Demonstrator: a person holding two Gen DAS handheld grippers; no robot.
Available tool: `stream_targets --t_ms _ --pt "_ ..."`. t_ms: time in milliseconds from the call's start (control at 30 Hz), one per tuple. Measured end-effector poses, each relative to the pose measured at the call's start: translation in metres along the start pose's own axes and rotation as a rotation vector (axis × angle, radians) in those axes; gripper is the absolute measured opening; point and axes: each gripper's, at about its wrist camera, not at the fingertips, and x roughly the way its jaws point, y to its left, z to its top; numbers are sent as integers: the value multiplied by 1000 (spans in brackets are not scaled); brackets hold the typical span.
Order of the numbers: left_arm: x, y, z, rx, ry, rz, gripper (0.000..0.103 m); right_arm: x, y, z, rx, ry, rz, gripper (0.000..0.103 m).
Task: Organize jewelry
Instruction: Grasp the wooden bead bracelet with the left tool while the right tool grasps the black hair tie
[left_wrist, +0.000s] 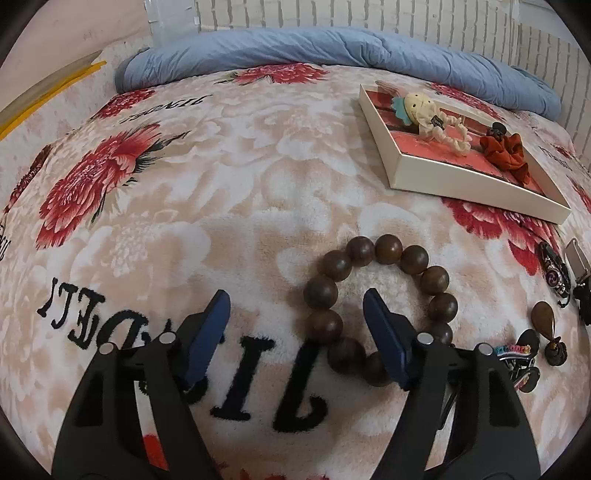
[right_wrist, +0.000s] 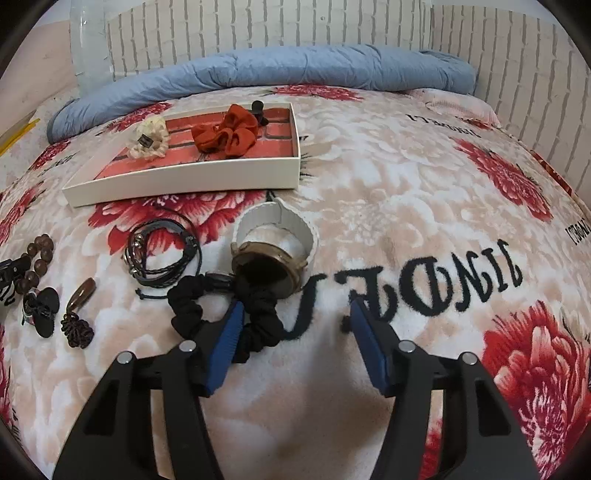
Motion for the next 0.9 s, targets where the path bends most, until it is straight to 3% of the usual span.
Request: stream_targets --t_ms 300,400,800,900 --pt "8 -2 2 1 15 5 60 3 3 0 -11 15 17 42" --pt "8 -1 2 -5 15 -6 49 3 4 0 -11 14 23 37" --pt "8 -2 1 4 8 -16 38 0 4 -1 -10 3 50 18" --pt "7 -1 1 -1 5 -34 26 -1 3 -1 -2 -1 59 15"
